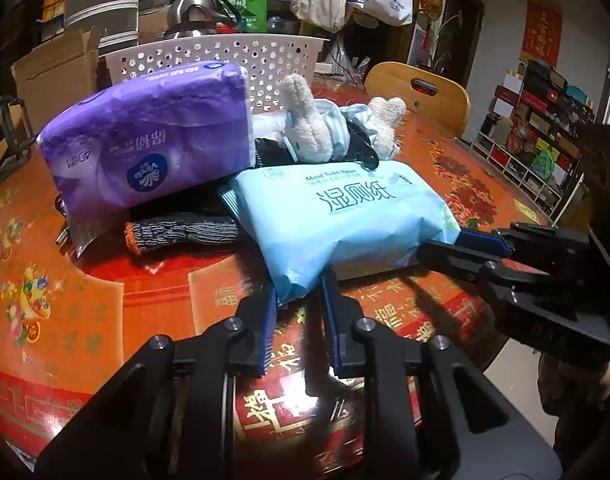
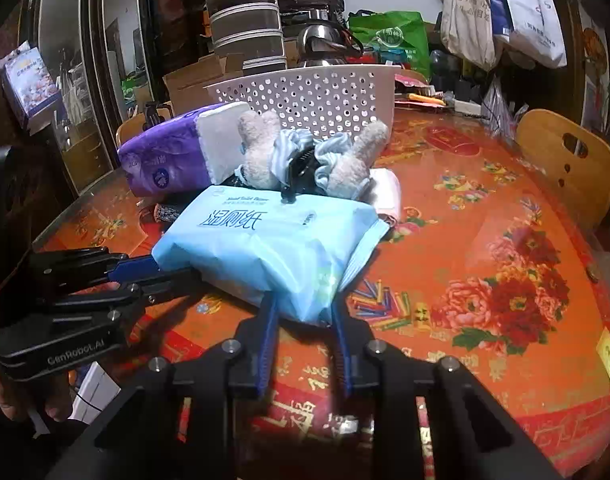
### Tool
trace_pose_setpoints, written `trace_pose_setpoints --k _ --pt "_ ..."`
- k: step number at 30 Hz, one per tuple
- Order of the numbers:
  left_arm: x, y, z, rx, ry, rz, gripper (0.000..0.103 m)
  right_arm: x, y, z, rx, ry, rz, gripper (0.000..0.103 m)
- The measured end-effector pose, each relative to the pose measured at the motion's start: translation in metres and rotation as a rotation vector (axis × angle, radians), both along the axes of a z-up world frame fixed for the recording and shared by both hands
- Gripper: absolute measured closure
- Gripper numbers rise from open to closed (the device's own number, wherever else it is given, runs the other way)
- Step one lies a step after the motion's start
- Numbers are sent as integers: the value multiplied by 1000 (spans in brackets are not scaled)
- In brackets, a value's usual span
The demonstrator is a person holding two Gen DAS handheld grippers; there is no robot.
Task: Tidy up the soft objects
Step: 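Reach both tools toward the light-blue wet-wipes pack, then grasp the light-blue wet-wipes pack with the right tool and lift it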
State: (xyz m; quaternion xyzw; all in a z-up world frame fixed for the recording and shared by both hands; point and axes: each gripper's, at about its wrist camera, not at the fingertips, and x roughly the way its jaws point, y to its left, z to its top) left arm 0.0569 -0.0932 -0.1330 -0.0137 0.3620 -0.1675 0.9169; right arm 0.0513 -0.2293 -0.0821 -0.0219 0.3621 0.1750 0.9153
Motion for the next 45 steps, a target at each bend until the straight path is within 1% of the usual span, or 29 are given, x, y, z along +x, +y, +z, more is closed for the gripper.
trace_pose_setpoints --k 5,9,16,22,27,36,42,45 --pt "-8 3 4 16 -22 8 88 -7 5 4 -9 -26 0 87" --pt "-18 7 15 12 -53 4 88 -15 6 12 -5 -53 -4 90" --pt "-29 13 38 4 -82 0 89 -23 10 35 -12 -110 4 91" --pt "-33 15 55 4 -90 3 90 -25 12 48 -10 -132 14 93" --pt "-26 18 55 -8 -71 4 91 -21 12 47 -5 -124 22 93" --pt "-22 22 55 -25 -72 2 90 -19 12 45 -4 -114 25 94" --pt "-21 16 55 9 -81 -1 90 -19 13 44 -5 -109 23 94" --pt "-19 17 55 4 -76 3 90 -18 13 44 -8 -108 24 94"
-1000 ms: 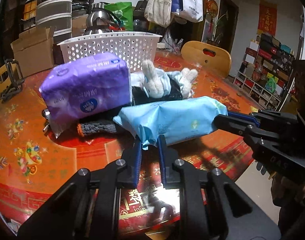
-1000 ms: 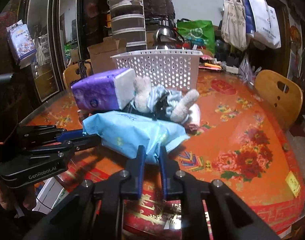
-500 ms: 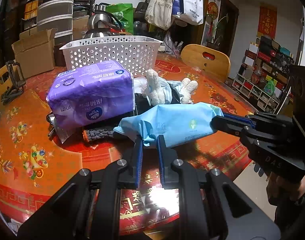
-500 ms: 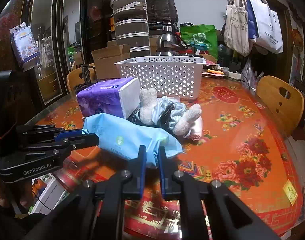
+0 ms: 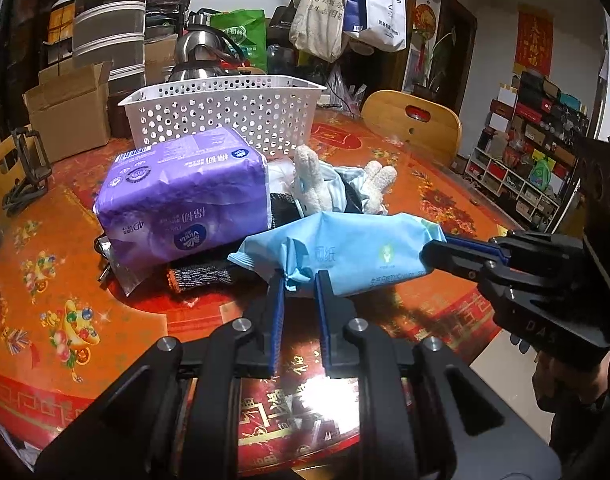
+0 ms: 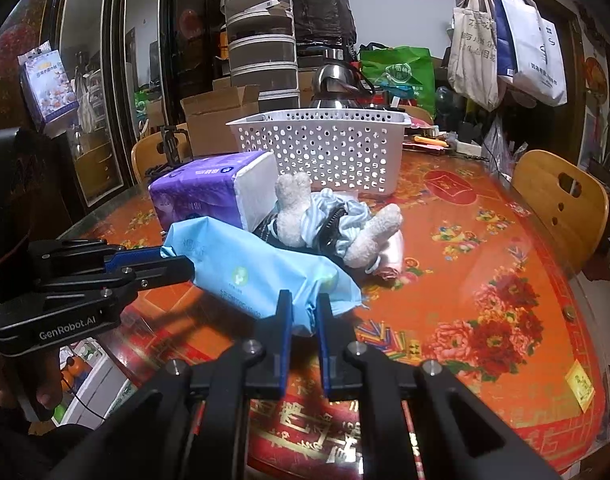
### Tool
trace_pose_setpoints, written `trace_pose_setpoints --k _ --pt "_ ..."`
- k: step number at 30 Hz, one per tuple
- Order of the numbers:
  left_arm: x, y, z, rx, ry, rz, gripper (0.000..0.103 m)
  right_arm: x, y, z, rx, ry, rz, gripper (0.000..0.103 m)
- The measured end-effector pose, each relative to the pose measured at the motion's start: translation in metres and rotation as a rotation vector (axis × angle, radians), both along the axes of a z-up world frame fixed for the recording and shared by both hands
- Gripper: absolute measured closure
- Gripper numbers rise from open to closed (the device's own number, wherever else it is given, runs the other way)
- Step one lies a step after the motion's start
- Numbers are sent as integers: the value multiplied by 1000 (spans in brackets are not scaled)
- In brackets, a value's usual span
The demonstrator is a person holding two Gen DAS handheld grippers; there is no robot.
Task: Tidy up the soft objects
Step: 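Grasp the light-blue wet-wipes pack with the right tool and lift it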
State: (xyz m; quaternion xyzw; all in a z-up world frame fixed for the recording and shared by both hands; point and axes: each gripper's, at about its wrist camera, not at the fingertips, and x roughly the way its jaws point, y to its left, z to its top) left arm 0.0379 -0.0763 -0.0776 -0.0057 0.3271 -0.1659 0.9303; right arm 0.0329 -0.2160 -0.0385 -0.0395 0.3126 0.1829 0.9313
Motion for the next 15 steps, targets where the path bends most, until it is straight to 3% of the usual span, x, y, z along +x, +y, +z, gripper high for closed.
trace_pose_setpoints --k 15 --pt "2 -3 2 51 -22 -22 88 -1 5 -4 -34 2 14 94"
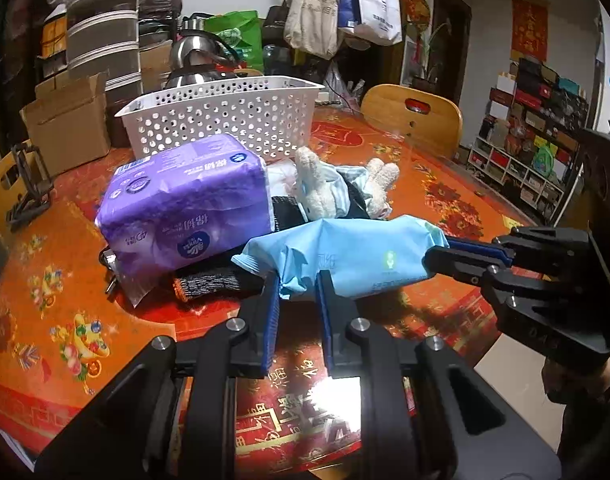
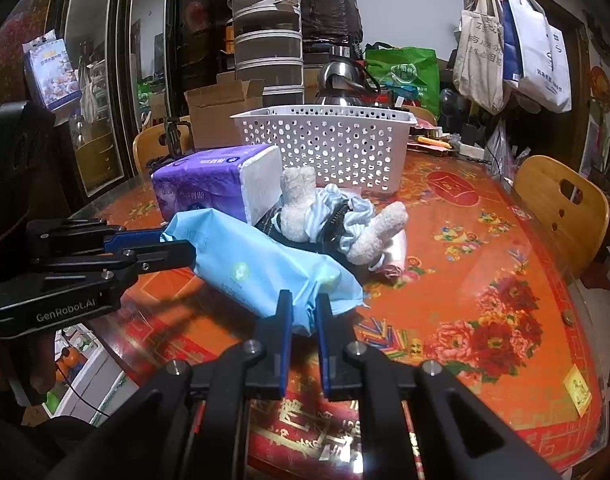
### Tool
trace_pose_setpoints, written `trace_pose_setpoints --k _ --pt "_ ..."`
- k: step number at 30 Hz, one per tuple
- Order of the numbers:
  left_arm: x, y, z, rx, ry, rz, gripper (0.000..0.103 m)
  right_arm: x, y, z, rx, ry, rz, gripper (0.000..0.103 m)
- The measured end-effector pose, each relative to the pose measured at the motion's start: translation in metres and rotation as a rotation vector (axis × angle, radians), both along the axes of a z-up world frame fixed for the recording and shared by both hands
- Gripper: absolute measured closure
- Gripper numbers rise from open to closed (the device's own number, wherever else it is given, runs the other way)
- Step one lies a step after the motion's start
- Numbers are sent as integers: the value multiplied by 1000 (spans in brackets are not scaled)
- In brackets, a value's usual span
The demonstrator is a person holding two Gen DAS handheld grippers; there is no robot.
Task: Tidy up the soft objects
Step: 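Grasp the light-blue wet-wipes pack with the right tool and lift it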
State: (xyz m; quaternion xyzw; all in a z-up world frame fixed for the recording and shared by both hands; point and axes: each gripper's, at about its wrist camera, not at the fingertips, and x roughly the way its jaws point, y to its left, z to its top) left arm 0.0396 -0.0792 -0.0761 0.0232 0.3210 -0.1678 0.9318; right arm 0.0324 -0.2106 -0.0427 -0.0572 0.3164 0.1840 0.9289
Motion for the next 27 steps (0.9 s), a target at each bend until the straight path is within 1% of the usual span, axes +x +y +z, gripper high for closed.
trace_pose_setpoints --k 4,9,13,15,18,24,27 --pt "0 3 2 -33 2 -6 91 0 -2 0 9 -4 -3 94" --pt "-6 6 21 -41 -28 -6 92 -2 2 9 -15 -27 7 95" --pt "-8 15 43 -71 -50 -10 92 -5 3 29 -18 -75 11 95" --pt "-7 19 51 -73 -60 -8 92 -4 6 40 -37 -96 19 96" --pt "-3 24 61 -85 -59 -7 92 3 9 51 -50 -105 30 96" --pt "15 40 91 -139 -61 11 92 22 13 78 -50 -128 51 96" --pt "29 45 109 -151 -74 13 92 32 17 92 -60 -145 61 96"
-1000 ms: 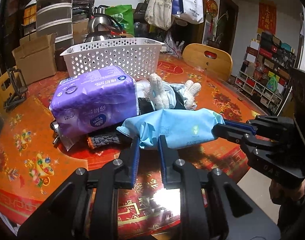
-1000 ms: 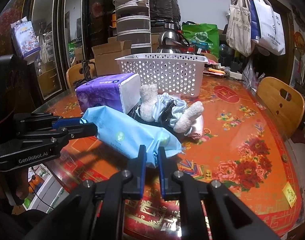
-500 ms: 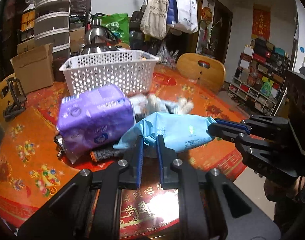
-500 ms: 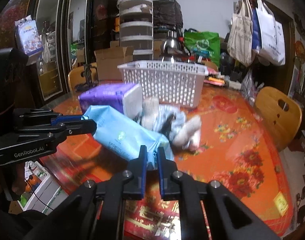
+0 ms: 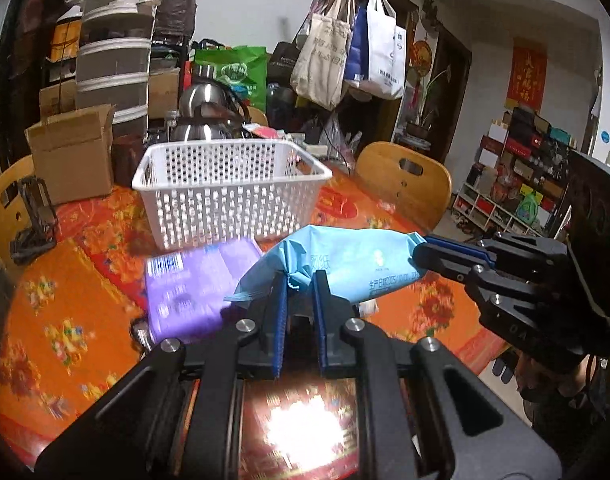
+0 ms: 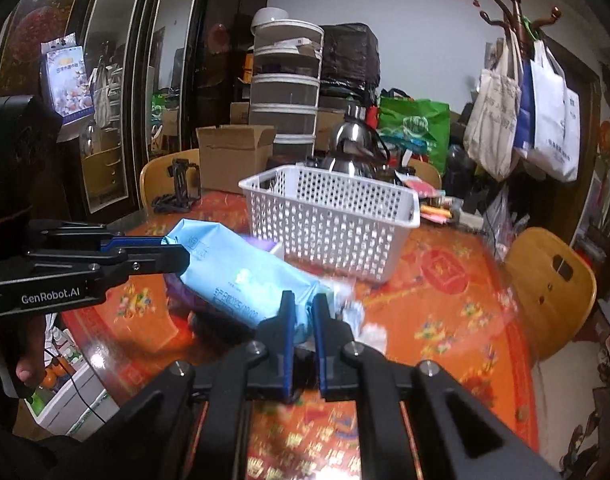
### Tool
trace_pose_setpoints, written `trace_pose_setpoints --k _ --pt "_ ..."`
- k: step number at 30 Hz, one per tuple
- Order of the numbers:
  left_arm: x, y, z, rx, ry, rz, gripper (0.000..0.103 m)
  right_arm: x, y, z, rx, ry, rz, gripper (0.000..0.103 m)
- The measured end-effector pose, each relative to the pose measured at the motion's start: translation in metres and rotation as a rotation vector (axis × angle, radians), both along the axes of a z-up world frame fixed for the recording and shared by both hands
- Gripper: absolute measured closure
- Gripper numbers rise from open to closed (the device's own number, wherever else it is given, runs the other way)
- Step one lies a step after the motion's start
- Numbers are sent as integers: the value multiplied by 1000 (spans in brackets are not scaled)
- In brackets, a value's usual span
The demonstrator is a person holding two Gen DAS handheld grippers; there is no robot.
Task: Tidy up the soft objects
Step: 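Grasp the light-blue wet-wipes pack with the right tool and lift it, then lower the wet-wipes pack into the white basket and open the right tool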
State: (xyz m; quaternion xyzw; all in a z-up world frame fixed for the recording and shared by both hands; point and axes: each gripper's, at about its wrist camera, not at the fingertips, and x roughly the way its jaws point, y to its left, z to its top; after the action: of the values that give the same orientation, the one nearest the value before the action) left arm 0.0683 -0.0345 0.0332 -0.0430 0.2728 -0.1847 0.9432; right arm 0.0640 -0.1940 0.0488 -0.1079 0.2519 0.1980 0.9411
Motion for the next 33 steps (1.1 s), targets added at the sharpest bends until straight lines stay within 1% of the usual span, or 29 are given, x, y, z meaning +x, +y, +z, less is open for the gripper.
trace_pose_setpoints --k 5,9,10,13,15,17,19,20,22,23,26,28,29,30,31,32,33 --pt "41 7 33 -7 -22 11 92 34 7 33 -27 -38 6 96" --pt "97 13 58 -12 -28 25 92 75 13 58 -39 -55 -1 96" --pt "111 16 63 -10 -30 31 92 92 16 64 -49 -59 -5 96" --pt "156 20 72 -5 -15 40 92 128 22 74 -51 -56 -12 96" --pt "195 24 73 7 9 43 92 158 25 77 -47 -50 -21 96" --pt "232 28 70 20 46 48 92 195 31 75 -54 -21 -33 96" --pt "263 31 64 19 80 45 92 221 34 70 -58 8 -33 96" --pt "278 31 58 33 98 53 92 241 36 65 -62 23 -36 96" --pt "307 34 45 32 149 61 92 262 38 52 -50 60 -43 96" --pt "317 34 37 37 165 65 92 279 40 43 -55 86 -47 96" --pt "337 38 21 28 202 98 89 298 42 22 -66 125 -55 96" --pt "347 45 12 25 215 163 84 312 40 12 -55 140 -62 95" --pt "350 48 8 29 223 182 76 317 38 10 -51 144 -77 90" --pt "353 49 5 35 232 193 61 319 36 9 -42 148 -91 80" --pt "353 50 3 47 227 200 53 322 30 8 -22 157 -111 72" --pt "350 52 1 76 205 217 38 323 22 8 2 158 -131 54" --pt "350 53 1 92 193 230 29 321 18 8 8 152 -138 39"
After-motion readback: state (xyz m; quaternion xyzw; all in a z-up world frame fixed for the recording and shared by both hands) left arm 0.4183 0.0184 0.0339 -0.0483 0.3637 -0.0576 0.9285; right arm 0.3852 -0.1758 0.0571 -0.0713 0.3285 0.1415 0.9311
